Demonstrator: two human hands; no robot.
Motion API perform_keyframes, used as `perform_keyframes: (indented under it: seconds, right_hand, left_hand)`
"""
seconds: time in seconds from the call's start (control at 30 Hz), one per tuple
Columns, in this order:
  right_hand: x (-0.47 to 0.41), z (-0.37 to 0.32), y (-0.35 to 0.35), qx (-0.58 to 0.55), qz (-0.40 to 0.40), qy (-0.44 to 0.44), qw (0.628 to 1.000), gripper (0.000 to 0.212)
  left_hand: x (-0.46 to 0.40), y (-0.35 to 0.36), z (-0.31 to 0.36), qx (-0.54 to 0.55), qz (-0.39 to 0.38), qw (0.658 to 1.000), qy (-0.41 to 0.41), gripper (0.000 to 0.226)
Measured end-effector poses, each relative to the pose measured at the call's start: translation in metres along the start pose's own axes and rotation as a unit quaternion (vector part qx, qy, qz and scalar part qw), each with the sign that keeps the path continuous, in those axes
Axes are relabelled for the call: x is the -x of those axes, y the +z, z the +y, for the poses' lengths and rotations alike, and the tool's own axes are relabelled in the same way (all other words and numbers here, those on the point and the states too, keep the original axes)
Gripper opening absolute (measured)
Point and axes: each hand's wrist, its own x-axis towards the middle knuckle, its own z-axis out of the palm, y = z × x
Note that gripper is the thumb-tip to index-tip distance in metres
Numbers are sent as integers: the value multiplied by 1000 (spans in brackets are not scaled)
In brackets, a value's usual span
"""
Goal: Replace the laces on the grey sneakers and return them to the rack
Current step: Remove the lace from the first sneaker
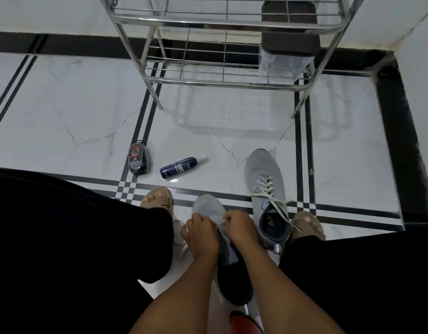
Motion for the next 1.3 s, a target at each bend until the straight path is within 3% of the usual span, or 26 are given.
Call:
perform_keyframes:
  seconds: [0.27,0.5,0.6,0.7,0.8,0.93,1.13,1.3]
  right_hand:
    - [-5,-1,7,50,9,13,999,29]
    - [-2,3,7,-26,-15,49,998,27]
    - [12,8,4,-82,-57,70,993,20]
    - [27,17,7,-40,-109,32,993,26]
    - [36,19,11,38,-67,-4,997,26]
    - [43,14,4,-6,2,18,1000,28]
    - [46,8,-10,1,10,12,1000,48]
    - [46,6,-12,8,10,17,1000,45]
  left_hand:
    - [5,4,-1,25,0,1000,4,18]
    - [-5,5,-5,5,-35,999,24,20]
    - [-9,3,-5,14,-57,998,32,20]
    - [-10,1,-5,20,-69,996,53,19]
    - [-11,-4,-1,46,-90,992,74,18]
    - [-13,-17,3,65,-116,986,101,19]
    - [-13,-19,-3,172,-127,975,55,7]
    - [-11,-27,-3,214,-139,966,38,9]
